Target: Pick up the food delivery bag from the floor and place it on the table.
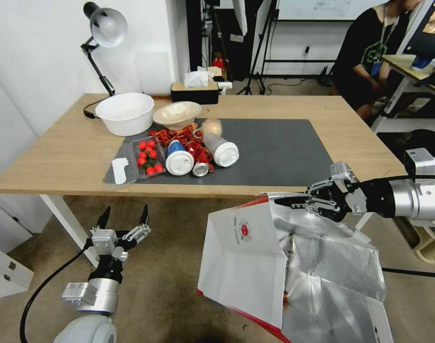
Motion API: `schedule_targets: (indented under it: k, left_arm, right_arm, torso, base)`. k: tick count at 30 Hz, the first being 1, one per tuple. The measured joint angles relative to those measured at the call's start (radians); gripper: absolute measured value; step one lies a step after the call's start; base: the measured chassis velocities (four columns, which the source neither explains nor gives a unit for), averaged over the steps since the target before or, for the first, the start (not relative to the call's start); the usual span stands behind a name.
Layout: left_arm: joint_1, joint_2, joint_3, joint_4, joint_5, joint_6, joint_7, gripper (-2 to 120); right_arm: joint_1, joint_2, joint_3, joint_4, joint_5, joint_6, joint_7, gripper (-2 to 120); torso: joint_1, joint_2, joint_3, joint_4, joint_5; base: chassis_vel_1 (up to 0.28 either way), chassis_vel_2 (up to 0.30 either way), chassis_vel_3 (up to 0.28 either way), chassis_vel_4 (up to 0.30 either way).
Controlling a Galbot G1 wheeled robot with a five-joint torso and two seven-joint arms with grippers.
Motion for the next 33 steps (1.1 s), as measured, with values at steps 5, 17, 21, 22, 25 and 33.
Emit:
schedule_targets:
  k: [5, 17, 21, 22, 25, 33]
  left_arm:
    - [0.000, -0.001, 0.000, 0.000, 0.000, 0.000, 0.001, 100]
    - [0.002, -0.001, -0.001, 0.001, 0.000, -0.001, 0.001, 100]
    - [0.002, -0.001, -0.001, 0.001, 0.000, -0.001, 0.001, 100]
    - [0.002, -0.001, -0.001, 0.001, 0.000, -0.001, 0.001, 100]
    - [0.002, -0.001, -0.001, 0.001, 0.000, -0.001, 0.001, 100]
    - [0.003, -0.001, -0.001, 0.001, 0.000, -0.003, 0.001, 100]
  right_arm:
    - [-0.001, 0.001, 0.000, 0.000, -0.002, 0.001, 0.000, 0]
    - [-0.002, 0.000, 0.000, 0.002, -0.002, 0.001, 0.000, 0]
    - [-0.003, 0.000, 0.000, 0.003, -0.002, 0.001, 0.000, 0]
    - [-0.003, 0.000, 0.000, 0.003, -0.002, 0.001, 0.000, 0]
    - [-0.005, 0.000, 0.000, 0.003, -0.003, 0.001, 0.000, 0]
    - [-0.009, 0.001, 0.001, 0.004, -0.005, 0.002, 0.000, 0]
  torso:
    - [0.011, 0.026, 0.015, 0.0000, 0.0000]
    - [0.034, 0.080, 0.045, 0.0000, 0.0000]
    - [0.038, 0.087, 0.049, 0.0000, 0.0000]
    - [0.038, 0.087, 0.049, 0.0000, 0.0000]
    - [0.041, 0.095, 0.054, 0.0000, 0.0000]
    - [0.053, 0.122, 0.069, 0.0000, 0.0000]
  base:
    - [0.000, 0.000, 0.000, 0.000]
    - [0.000, 0.000, 0.000, 0.000]
    - [0.000, 0.000, 0.000, 0.000]
    - [0.000, 0.000, 0.000, 0.000]
    - [0.000, 0.000, 0.000, 0.000]
    - [0.000, 0.000, 0.000, 0.000]
